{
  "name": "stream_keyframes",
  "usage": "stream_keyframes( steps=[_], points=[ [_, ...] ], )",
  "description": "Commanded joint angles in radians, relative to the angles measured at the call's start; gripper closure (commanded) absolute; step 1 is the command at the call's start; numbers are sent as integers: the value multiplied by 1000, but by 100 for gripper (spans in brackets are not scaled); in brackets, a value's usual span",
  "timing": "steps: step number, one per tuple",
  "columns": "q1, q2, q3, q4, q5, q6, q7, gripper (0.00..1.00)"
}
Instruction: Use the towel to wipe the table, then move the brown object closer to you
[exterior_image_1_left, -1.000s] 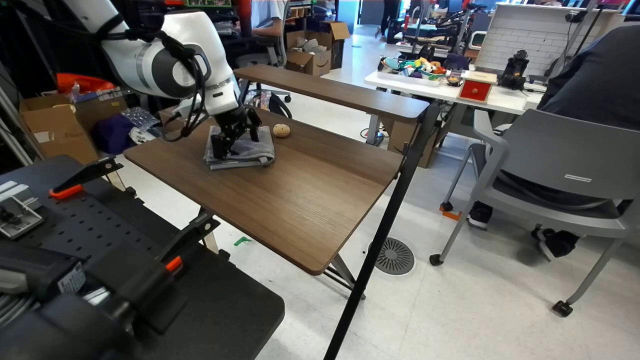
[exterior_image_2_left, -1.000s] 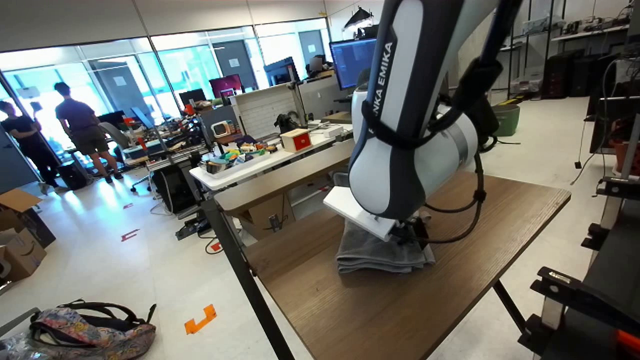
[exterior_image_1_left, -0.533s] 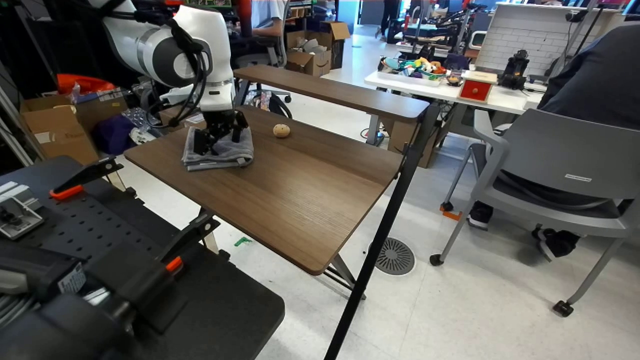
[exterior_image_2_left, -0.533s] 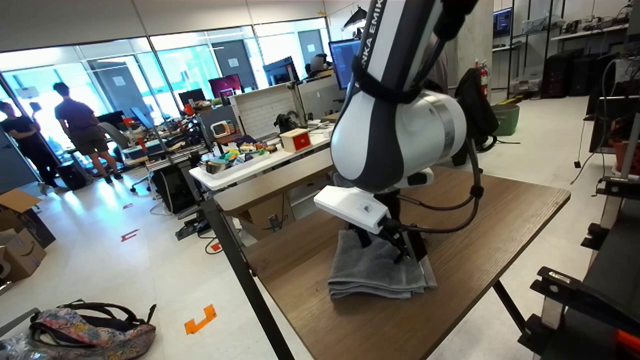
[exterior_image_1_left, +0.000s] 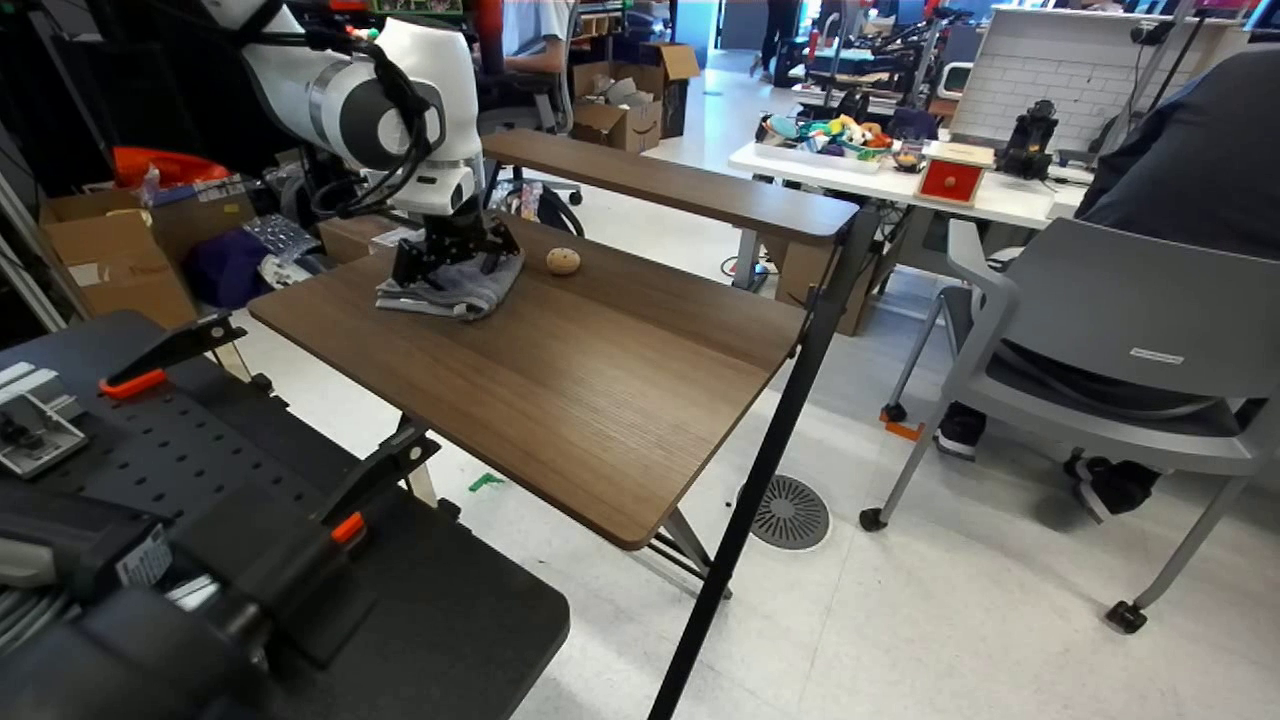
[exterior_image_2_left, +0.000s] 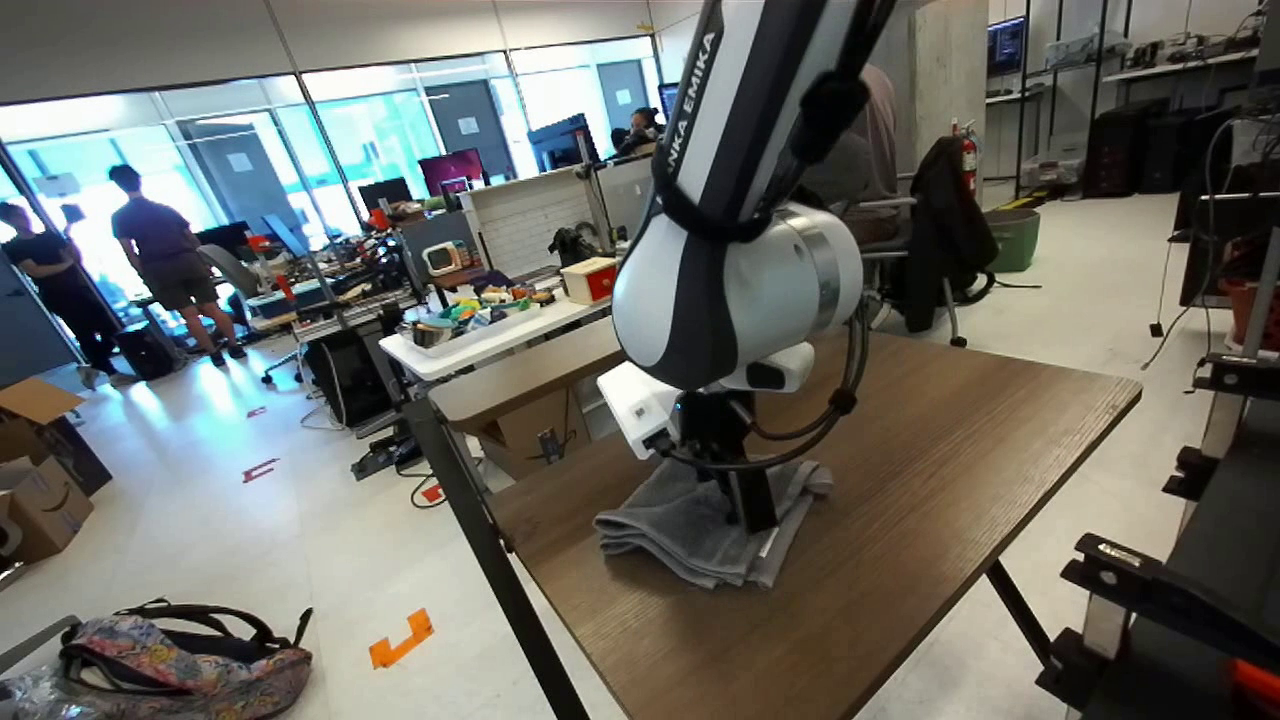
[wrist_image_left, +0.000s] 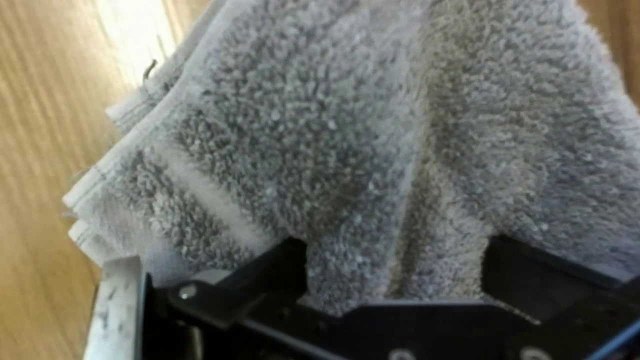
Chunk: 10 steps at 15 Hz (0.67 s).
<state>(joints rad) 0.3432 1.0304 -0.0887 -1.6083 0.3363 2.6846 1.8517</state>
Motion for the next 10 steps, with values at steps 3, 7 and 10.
stream_keyframes(
  steps=[3, 7, 10],
  points=[
    [-49, 128, -7, 202, -78, -174, 103, 0],
    [-49, 77, 45, 135, -136, -141, 25, 0],
    [-42, 30, 84, 61, -143, -116, -50, 0]
  ],
)
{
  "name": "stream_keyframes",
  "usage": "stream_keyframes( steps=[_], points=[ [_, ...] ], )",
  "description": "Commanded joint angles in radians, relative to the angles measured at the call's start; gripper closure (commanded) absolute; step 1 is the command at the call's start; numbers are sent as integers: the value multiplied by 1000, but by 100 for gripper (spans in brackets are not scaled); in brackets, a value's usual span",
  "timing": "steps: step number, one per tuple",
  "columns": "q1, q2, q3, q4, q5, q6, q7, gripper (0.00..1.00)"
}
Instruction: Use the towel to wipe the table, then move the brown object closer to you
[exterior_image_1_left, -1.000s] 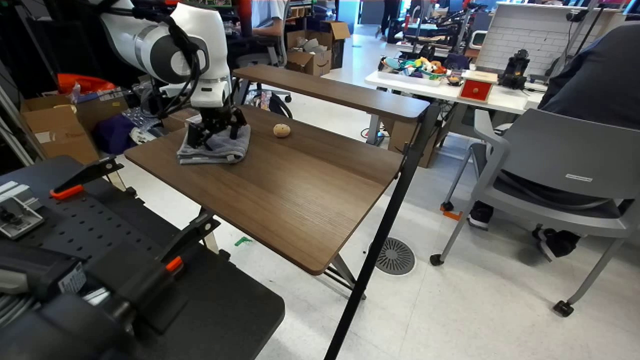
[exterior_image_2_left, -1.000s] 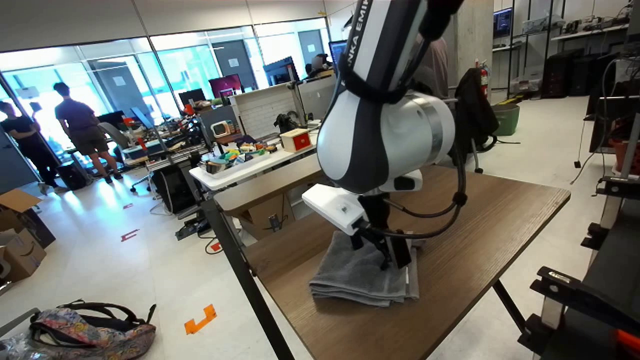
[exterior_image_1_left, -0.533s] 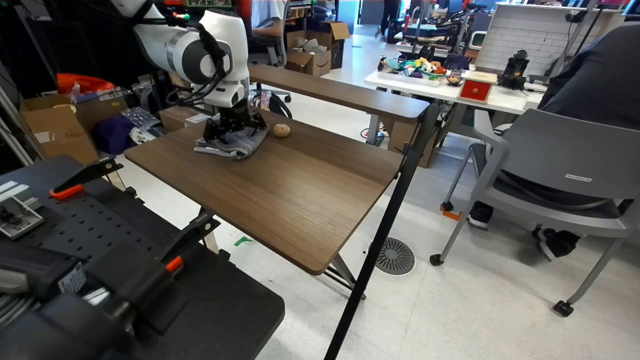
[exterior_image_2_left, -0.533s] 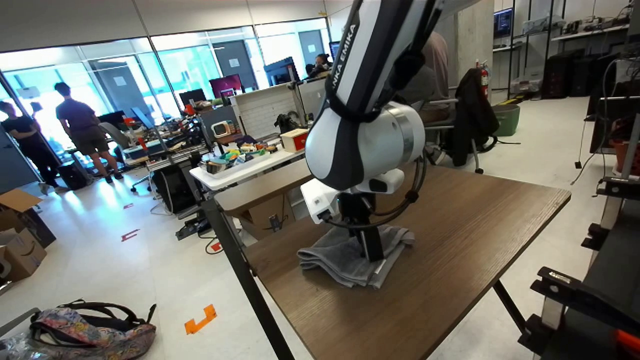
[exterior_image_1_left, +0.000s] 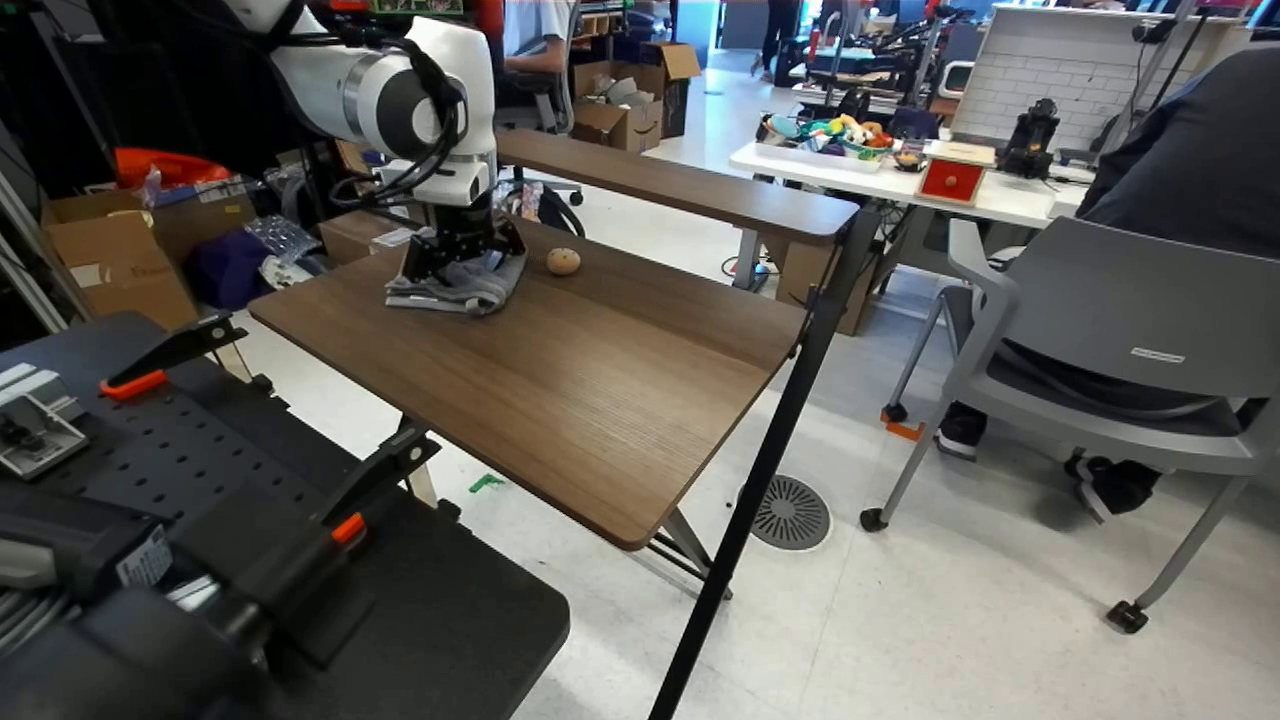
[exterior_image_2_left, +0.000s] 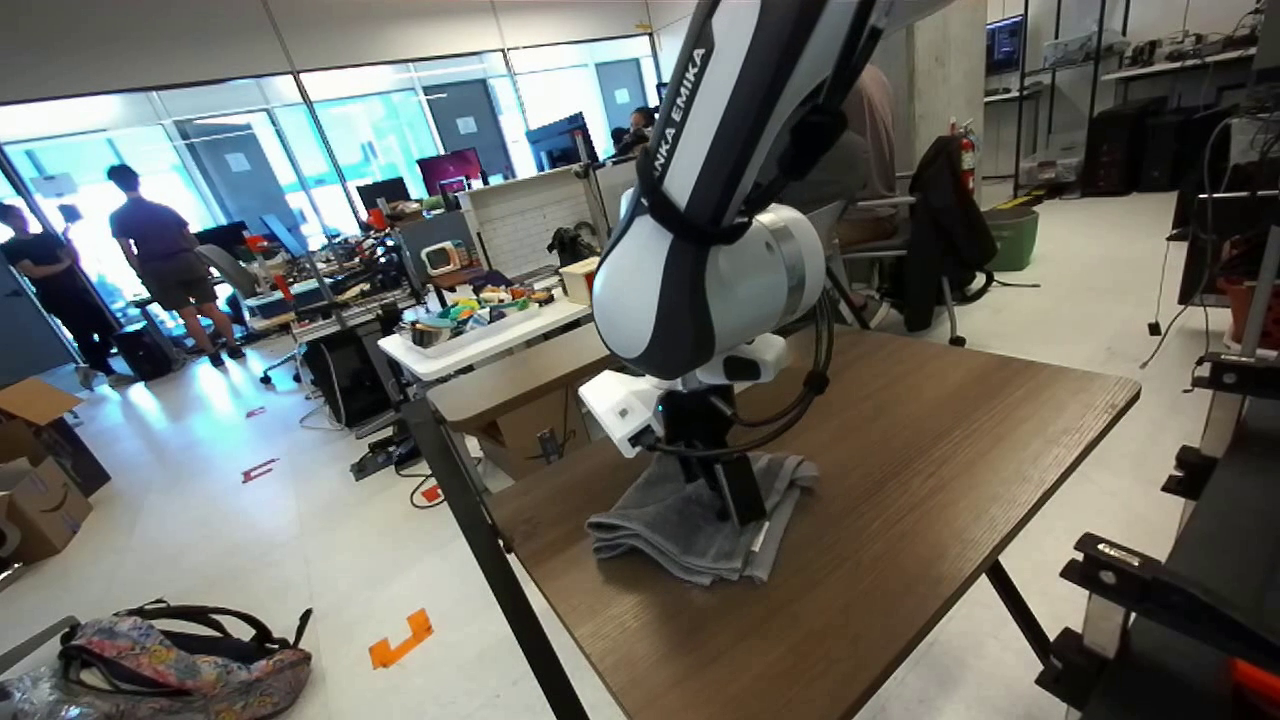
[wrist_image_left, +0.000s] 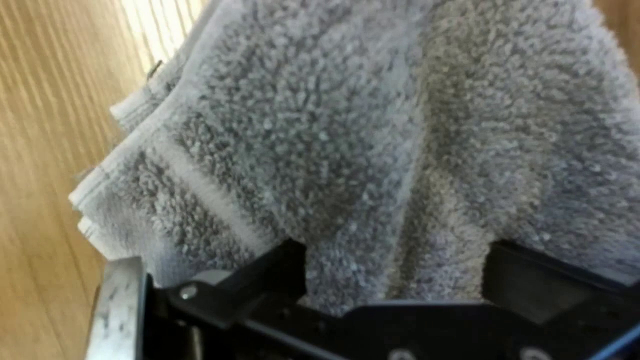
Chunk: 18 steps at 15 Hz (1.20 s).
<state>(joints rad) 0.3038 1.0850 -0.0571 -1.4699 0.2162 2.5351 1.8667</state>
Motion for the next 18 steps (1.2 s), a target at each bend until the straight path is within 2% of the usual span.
stream_keyframes(
  steps=[1, 2, 4, 8, 18],
  points=[
    [-5, -43, 61, -112, -25, 31, -98, 0],
    [-10, -47, 67, -126, -24, 15, -123, 0],
    [-6, -32, 28, -143, -34, 13, -126, 0],
    [5, -22, -97, -180, -88, 8, -72, 0],
    [-15, 18, -335, -270, -259, 28, 53, 0]
  ],
)
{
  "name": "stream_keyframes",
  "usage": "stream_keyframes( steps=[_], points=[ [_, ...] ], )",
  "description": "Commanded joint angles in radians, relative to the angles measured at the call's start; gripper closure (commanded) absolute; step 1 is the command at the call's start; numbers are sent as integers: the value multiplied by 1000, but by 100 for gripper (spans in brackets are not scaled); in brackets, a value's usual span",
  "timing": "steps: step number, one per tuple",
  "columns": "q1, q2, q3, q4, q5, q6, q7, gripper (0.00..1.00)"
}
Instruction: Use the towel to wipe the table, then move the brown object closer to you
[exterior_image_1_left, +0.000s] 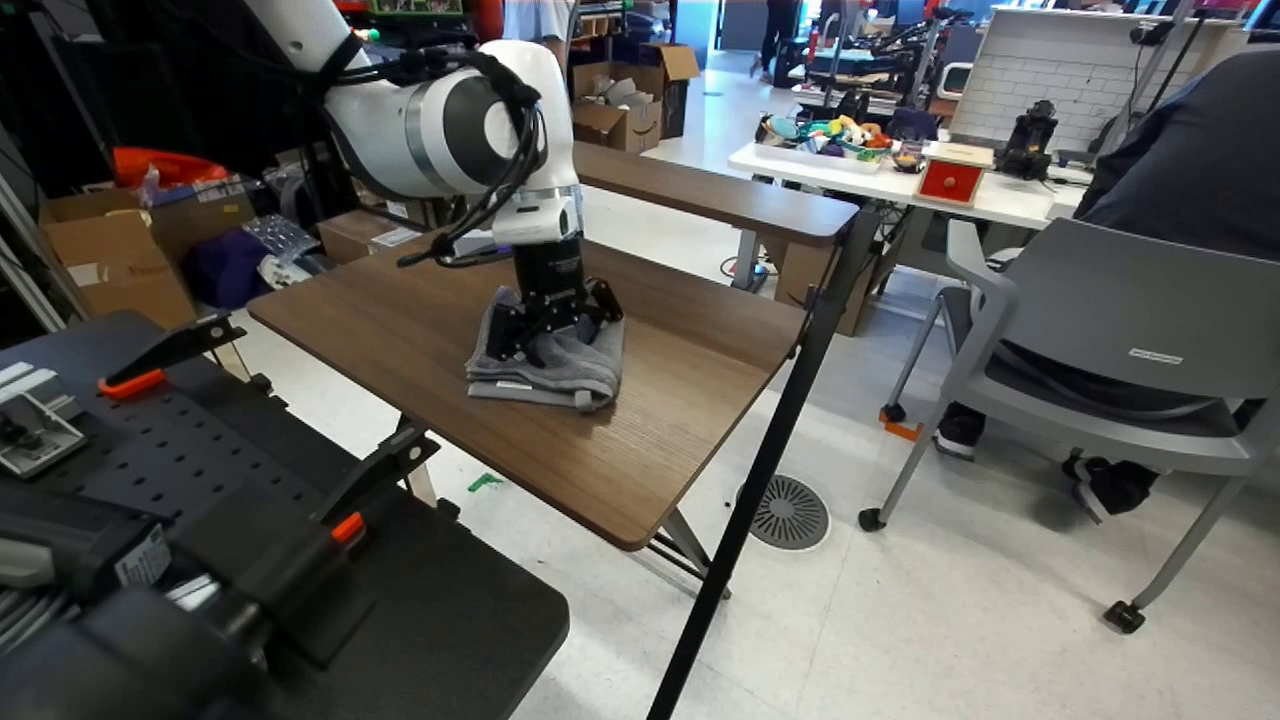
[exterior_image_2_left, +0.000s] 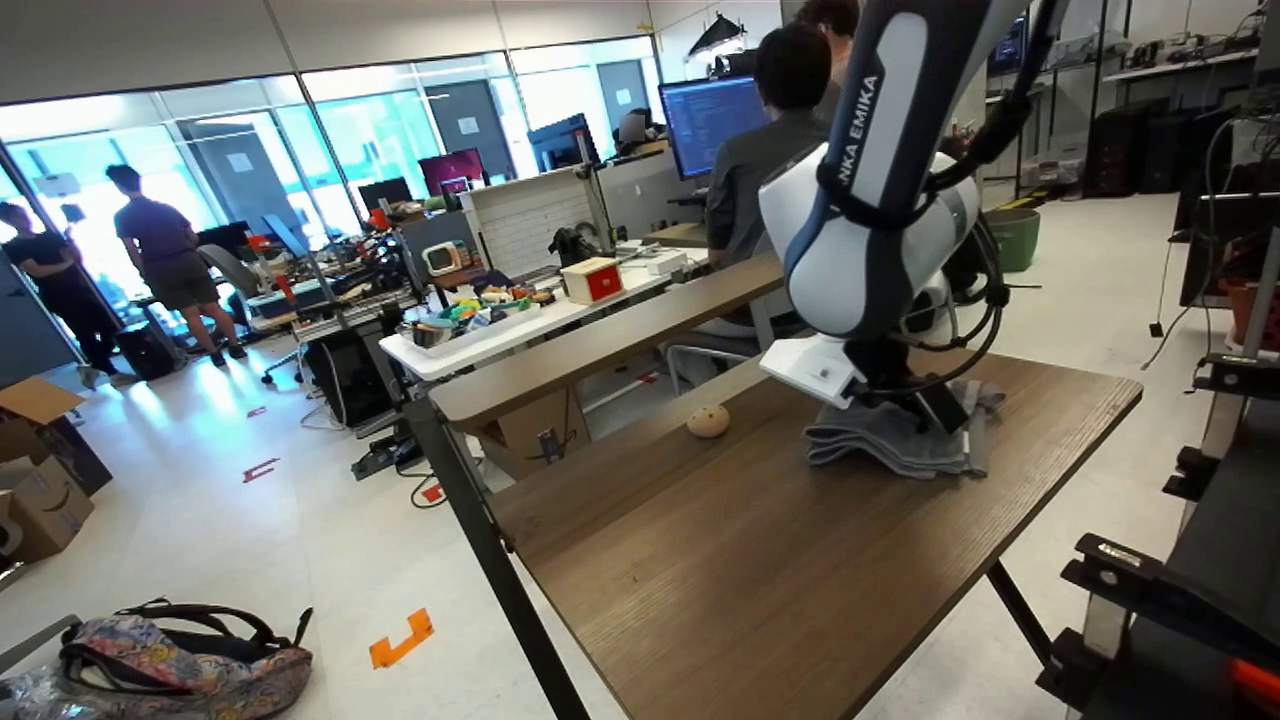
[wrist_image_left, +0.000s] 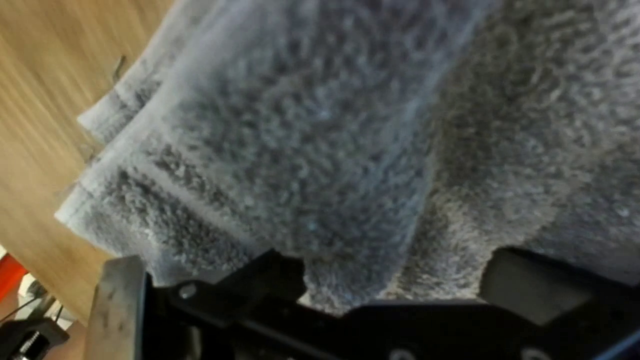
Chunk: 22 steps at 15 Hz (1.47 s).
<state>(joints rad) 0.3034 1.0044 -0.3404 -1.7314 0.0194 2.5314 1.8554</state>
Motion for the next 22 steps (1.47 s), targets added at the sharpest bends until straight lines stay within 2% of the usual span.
stream_keyframes(
  steps=[1, 4, 6, 9, 12, 14, 15, 17, 19, 20, 22],
  points=[
    [-18, 111, -68, -4, -78, 33, 76, 0],
    [-17, 89, -91, -24, -119, 81, 97, 0],
    [11, 22, -99, -80, -131, 154, 111, 0],
    [52, -93, -110, -218, -136, 355, 78, 0],
    [73, -236, -112, -374, -137, 522, -59, 0],
    [100, -336, -143, -462, -156, 510, -200, 0],
    [128, -371, -179, -492, -165, 496, -256, 0],
    [134, -456, -212, -530, -190, 450, -394, 0],
    [128, -523, -218, -566, -216, 462, -513, 0],
    [129, -419, -213, -498, -148, 479, -446, 0],
    [127, -479, -219, -534, -167, 478, -508, 0]
  ],
)
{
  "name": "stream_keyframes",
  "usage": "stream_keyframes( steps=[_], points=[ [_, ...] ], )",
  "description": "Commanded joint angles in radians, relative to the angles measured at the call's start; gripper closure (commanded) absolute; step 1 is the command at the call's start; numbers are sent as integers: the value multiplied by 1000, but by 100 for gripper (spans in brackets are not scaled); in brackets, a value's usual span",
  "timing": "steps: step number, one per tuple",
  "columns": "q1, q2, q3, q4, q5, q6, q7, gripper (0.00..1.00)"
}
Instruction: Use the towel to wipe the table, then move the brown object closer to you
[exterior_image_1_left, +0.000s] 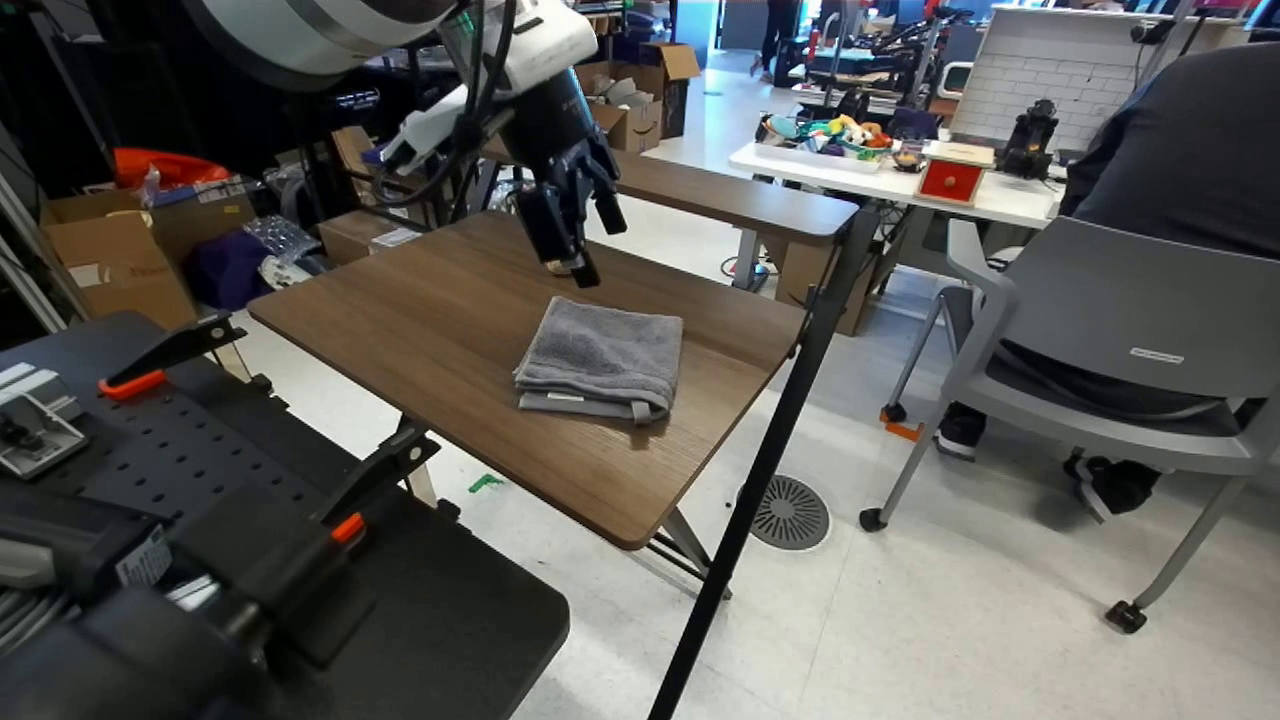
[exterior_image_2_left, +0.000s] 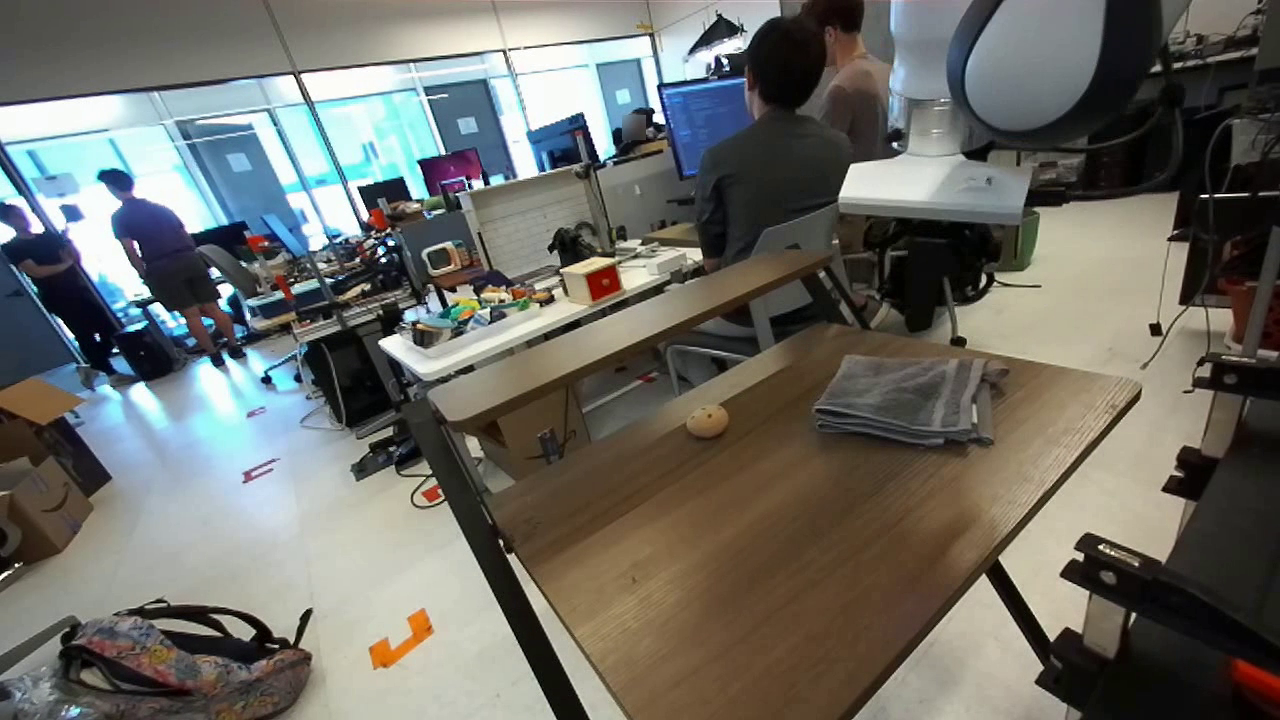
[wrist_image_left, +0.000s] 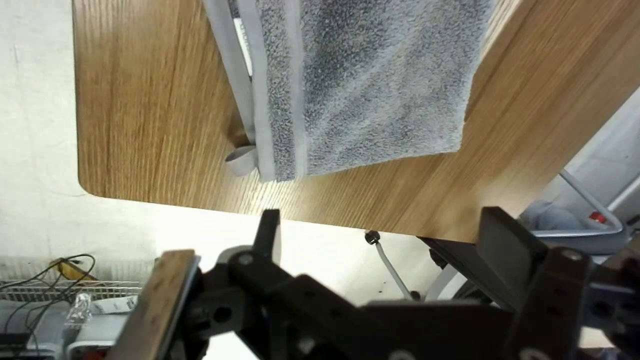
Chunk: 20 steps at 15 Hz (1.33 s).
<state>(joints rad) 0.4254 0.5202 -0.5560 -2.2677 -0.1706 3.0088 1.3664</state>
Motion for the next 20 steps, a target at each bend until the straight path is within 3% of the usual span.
stream_keyframes(
  steps=[1, 2, 3, 4, 9, 12, 13, 14, 16, 20],
  points=[
    [5, -9, -3, -8, 20, 1, -29, 0],
    [5, -13, -3, -14, 20, 1, -34, 0],
    [-85, -42, 99, -34, 16, 53, -139, 0],
    [-93, -44, 121, -42, 7, 64, -190, 0],
    [99, 24, -14, -194, 24, 300, -372, 0],
    [170, 120, -41, -241, 162, 425, -586, 0],
    [224, 172, -65, -240, 251, 460, -654, 0],
    [116, 86, 39, -239, 301, 387, -687, 0],
    [156, 139, 25, -243, 366, 432, -757, 0],
    [171, 158, 14, -236, 370, 441, -764, 0]
  ],
)
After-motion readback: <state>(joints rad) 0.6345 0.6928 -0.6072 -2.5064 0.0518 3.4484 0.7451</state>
